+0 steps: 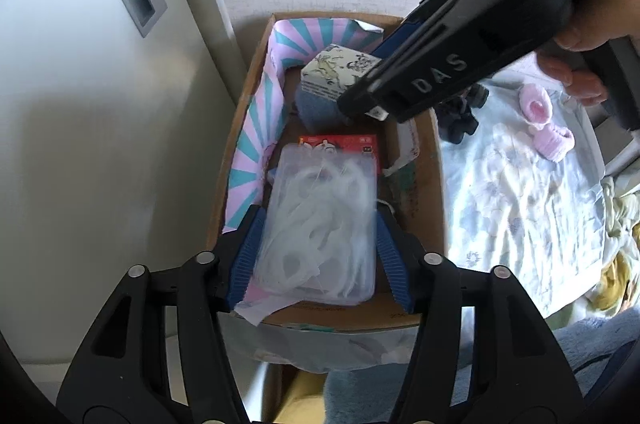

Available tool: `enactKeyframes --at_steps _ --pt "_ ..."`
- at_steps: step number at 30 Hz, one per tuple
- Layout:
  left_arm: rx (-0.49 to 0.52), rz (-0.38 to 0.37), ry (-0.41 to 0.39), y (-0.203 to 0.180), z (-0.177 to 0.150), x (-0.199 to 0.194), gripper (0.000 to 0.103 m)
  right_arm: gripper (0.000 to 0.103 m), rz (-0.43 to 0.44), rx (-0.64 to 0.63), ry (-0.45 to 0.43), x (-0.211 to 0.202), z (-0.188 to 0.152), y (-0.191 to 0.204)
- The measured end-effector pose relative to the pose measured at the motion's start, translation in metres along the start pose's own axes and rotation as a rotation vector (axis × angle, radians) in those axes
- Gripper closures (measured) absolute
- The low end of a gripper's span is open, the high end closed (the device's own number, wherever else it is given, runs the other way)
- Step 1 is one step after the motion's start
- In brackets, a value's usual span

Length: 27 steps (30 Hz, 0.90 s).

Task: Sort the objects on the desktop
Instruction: 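Carry both boxes into the cardboard box and open both tools to release, then move both tools back over the bed items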

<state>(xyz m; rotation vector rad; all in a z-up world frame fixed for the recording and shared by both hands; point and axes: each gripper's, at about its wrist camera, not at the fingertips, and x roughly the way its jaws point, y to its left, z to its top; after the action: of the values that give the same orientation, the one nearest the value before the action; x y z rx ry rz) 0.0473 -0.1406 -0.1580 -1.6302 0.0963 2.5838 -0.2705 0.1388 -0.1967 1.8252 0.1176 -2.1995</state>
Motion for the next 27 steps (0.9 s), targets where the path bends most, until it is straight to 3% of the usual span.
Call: enactKeyframes --at_steps 2,3,5,8,14,20,27 --pt "0.003 0.014 -0.05 -0.003 -0.001 -0.008 0.001 0.056 0.02 0.028 -0.017 -0.001 -0.001 -0.004" --pt "0.011 0.017 -0.091 -0.005 -0.002 -0.014 0.0 0.049 0.037 0.047 -0.027 -0.002 -0.002 -0.007" --pt "0.019 0.007 -0.093 -0.007 -0.001 -0.016 0.0 0.001 0.086 0.089 -0.05 -0.007 -0.004 -0.014" --pt "0.025 0.007 -0.087 -0.008 -0.002 -0.015 0.0 0.0 0.126 0.106 -0.085 -0.015 -0.007 -0.017" --pt "0.002 -0.006 -0.1 -0.006 -0.002 -0.015 0.0 0.0 0.05 0.09 -0.154 -0.04 -0.014 -0.015" --pt "-0.012 -0.024 -0.099 -0.003 0.001 -0.022 0.0 0.0 0.049 0.083 -0.172 -0.053 -0.03 -0.014" --pt "0.076 -0.065 -0.085 -0.018 0.006 -0.031 0.0 0.0 0.051 0.089 -0.232 -0.078 -0.067 -0.012"
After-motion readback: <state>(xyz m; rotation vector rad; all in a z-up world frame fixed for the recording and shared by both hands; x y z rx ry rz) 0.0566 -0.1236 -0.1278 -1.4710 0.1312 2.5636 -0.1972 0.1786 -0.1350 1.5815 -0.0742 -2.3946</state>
